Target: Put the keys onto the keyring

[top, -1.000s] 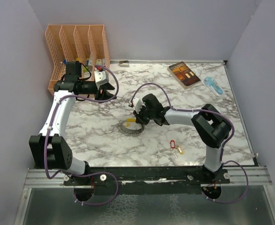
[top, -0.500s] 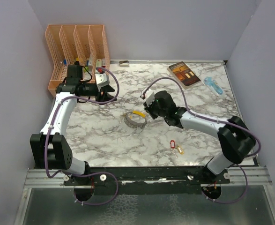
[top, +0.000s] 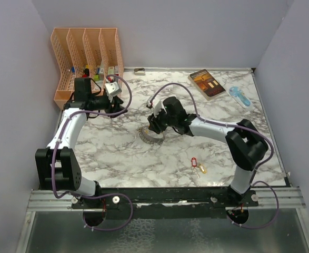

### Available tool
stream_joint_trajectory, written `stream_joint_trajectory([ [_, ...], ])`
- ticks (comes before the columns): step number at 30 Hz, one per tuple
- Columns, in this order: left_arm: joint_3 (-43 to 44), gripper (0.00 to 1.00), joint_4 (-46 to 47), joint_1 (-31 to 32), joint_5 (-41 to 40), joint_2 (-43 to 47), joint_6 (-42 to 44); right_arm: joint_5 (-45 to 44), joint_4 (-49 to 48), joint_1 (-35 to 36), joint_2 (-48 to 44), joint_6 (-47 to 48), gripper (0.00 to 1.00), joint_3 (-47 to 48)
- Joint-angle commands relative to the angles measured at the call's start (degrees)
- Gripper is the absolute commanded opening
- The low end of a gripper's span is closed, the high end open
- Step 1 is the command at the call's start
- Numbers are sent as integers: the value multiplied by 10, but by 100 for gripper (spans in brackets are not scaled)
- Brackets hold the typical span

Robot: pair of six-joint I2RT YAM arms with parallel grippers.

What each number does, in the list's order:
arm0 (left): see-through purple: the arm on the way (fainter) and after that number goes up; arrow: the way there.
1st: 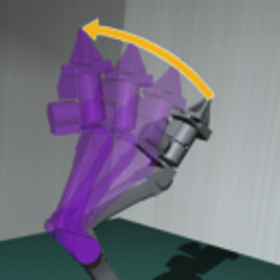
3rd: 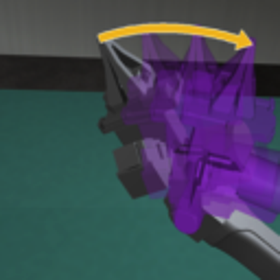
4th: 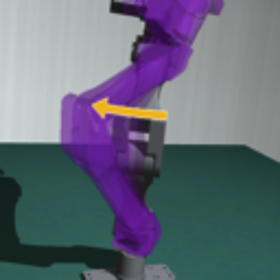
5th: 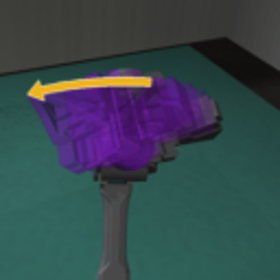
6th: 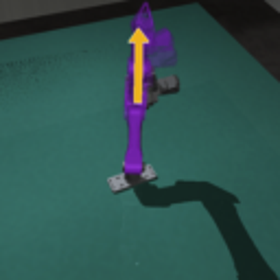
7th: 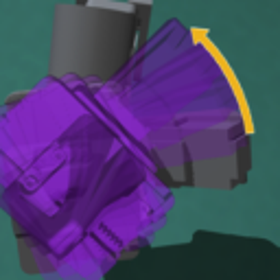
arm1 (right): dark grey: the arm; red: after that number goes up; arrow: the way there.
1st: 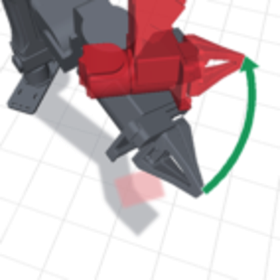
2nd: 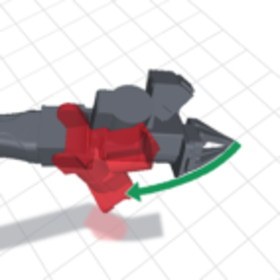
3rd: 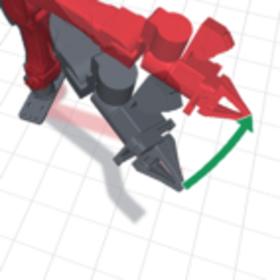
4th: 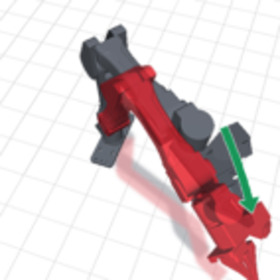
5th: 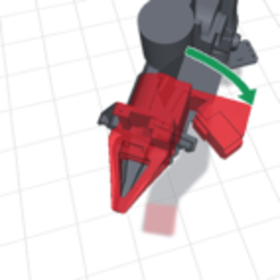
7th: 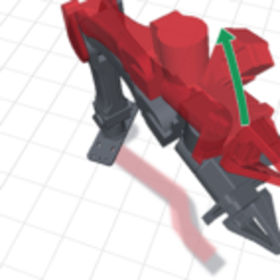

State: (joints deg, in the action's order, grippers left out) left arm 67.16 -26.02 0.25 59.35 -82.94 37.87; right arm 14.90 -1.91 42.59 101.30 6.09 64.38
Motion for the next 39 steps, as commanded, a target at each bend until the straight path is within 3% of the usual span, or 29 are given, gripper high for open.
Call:
stream_joint_trajectory([
  [1, -18, 51, 78, -32, -54, 24, -72, 59, -4, 12, 59, -2, 45, 48],
  [21, -54, 51, 107, -49, -35, 21, -78, 95, -54, 18, 225, 34, 49, 156],
  [24, -59, 51, 109, -49, -30, 21, -78, 81, -57, 17, 230, 33, 41, 156],
  [27, -62, 51, 109, -49, -21, 19, -80, 67, -69, 17, 211, 23, 22, 131],
  [30, -64, 52, 105, -48, 0, 14, -77, 61, -75, 17, 182, 18, 10, 98],
  [34, -72, 54, 91, -19, 2, -1, -62, 48, -79, 17, 134, 14, 2, 47],
  [39, -117, 54, 129, 46, -71, -14, -69, 22, -57, 17, 75, 15, 1, -9],
])
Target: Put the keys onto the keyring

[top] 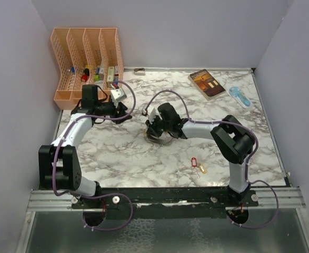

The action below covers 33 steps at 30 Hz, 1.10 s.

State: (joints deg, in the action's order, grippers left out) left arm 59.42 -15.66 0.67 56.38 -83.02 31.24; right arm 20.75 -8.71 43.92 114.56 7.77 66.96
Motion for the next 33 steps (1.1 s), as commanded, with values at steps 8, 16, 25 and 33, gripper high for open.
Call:
stream_joint_trajectory([
  [8, -75, 55, 109, 115, -131, -71, -4, -92, 48, 4, -143, -6, 1, -110],
  [16, -74, 55, 188, 140, -129, -137, -42, -128, 87, 4, -172, -29, 22, -151],
  [25, -38, 56, 192, 198, -177, -185, -66, -203, 112, 3, -199, -48, 36, -182],
  [33, -8, 56, 157, 233, -275, -211, -58, -213, 129, -3, -165, -64, 37, -180],
])
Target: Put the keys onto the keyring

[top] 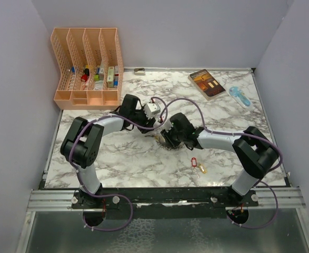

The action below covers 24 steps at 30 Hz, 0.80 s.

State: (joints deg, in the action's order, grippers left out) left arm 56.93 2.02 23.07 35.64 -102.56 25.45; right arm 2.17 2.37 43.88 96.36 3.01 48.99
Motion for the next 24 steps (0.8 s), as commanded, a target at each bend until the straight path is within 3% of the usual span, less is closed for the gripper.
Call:
stream_joint_trajectory([
  [1, 19, 56, -22, 9, -76, -18, -2, -31, 22, -4, 19, -19, 37, 1],
  [9, 27, 56, -42, 12, -114, -23, 4, -84, 71, -41, 7, -42, 38, 11],
  [24, 36, 56, -68, 18, -99, -44, -17, -150, 119, -120, 52, -86, 38, 44],
])
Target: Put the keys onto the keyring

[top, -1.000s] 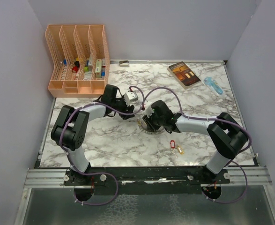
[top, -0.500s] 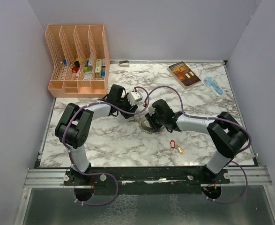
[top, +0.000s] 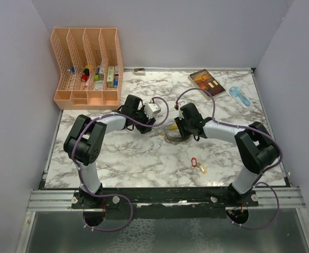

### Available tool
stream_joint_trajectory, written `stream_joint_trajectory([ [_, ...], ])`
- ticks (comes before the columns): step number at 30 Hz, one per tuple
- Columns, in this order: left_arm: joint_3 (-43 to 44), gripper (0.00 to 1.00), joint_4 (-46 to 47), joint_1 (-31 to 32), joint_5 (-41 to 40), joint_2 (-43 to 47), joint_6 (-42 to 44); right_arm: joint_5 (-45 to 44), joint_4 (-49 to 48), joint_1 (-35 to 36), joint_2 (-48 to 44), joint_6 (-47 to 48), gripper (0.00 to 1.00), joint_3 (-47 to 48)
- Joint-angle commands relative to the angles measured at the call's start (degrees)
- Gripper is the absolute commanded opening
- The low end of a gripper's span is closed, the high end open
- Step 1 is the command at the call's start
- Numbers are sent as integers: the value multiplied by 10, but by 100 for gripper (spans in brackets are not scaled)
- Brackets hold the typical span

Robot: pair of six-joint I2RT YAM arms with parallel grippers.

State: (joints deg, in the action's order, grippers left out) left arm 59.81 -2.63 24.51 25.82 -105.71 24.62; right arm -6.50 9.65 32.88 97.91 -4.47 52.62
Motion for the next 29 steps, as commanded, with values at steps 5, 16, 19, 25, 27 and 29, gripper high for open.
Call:
stream_joint_trajectory([
  [5, 7, 56, -21, 4, -5, -12, -11, -64, 42, -16, 36, -13, 38, 22],
  [16, 24, 62, -11, -8, -44, 90, -18, 48, -7, -16, -91, -79, 100, 54],
  [19, 25, 96, -1, -14, -61, 125, -21, -28, 22, -16, -83, -128, 99, 81],
  [25, 9, 99, 9, -33, -64, 149, -35, -56, 22, -16, -82, -124, 99, 70],
  [27, 0, 99, 15, -38, -62, 150, -40, -49, -12, -16, -101, -116, 99, 44],
  [29, -6, 99, 18, -41, -60, 152, -42, -53, -21, -16, -111, -118, 99, 34],
])
